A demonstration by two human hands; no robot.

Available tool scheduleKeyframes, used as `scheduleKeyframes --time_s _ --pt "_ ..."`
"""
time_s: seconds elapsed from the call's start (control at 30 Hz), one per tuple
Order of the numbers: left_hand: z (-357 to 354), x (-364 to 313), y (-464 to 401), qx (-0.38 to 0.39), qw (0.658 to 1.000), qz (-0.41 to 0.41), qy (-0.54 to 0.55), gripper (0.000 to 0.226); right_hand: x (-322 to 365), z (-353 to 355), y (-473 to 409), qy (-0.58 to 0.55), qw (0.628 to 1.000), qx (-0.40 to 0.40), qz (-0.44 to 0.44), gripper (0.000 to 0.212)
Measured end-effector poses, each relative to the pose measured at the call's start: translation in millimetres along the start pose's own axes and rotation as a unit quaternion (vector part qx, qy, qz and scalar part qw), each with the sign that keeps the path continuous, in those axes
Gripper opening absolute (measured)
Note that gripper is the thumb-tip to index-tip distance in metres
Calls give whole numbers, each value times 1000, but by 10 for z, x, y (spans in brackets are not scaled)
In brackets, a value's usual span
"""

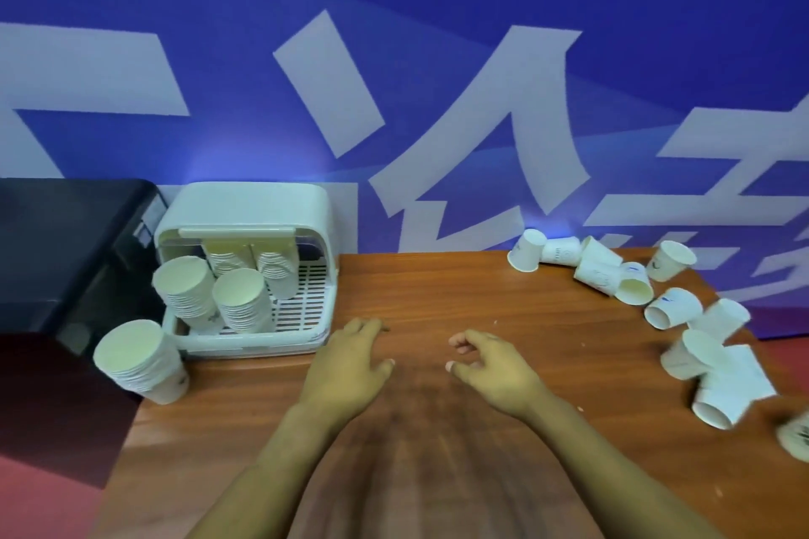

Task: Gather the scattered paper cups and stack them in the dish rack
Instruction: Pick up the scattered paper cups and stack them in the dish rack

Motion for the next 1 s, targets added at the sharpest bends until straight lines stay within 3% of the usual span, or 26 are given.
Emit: scheduleKeyframes --time_s 0.23,0.67,0.83,1.0 --pt "-539 -733 49 41 999 8 -9 45 -763 508 346 -8 999 13 -36 34" --pt "-1192 -1174 -194 91 994 3 68 48 -1355 1037 667 50 997 -5 -59 35" --pt "-1354 -1313 -197 110 994 16 21 48 -1613 1178 573 10 998 1 -54 36" --pt "-1581 -1774 -323 114 992 44 -24 50 -1948 1367 457 23 997 60 -28 38"
Point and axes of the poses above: each hand's wrist, its own y-axis away from the middle knuckle, its own z-axis out of the back of the hand, x = y × z, the point moved 9 cm from there along -y, towards the middle knuckle, and after that the axes turned 7 degrees about -y, right-handed, at the moved point
